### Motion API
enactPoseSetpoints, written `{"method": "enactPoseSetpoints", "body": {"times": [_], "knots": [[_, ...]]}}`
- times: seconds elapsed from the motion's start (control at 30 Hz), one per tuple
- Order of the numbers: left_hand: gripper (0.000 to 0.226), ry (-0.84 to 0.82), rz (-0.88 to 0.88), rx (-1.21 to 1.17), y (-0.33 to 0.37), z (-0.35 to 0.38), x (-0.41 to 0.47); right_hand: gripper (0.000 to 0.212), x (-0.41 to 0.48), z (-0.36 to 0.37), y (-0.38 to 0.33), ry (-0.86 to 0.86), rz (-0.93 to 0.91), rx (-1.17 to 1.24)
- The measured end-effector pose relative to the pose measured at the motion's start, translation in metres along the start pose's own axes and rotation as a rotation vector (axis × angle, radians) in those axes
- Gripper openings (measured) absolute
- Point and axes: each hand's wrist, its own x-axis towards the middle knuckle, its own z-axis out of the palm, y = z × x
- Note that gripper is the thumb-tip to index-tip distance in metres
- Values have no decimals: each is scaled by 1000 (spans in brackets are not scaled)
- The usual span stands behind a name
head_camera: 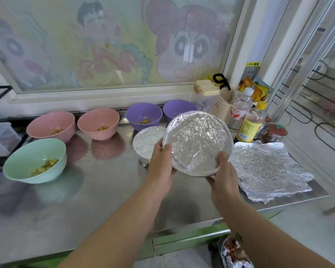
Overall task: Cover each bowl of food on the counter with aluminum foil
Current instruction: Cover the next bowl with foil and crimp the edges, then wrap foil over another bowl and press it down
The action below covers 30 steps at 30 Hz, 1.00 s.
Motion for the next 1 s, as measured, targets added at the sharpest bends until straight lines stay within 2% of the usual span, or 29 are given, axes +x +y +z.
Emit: {"method": "enactPoseSetpoints", "body": {"times": [0.1,0.3,0.43,0.6,0.77,0.9,1.0], "knots": [[24,31,72,-85,46,-16,-2,24,-1,37,-25,-148,-14,3],[32,234,136,-222,91,-108,13,21,-22,130,-19,-415,94,-27],[35,346,105,-298,93,-176,20,26,-34,185,20,-501,227,-101],[38,509,-83,-275,65,-235,37,28,-34,213,73,-479,425,-148],[34,524,-245,-218,45,-255,65,23,-20,225,95,-370,514,-187],[38,491,-270,-202,47,-256,86,27,-10,235,99,-289,549,-184],[38,481,-274,-177,55,-254,103,21,-6,244,99,-263,590,-152]]}}
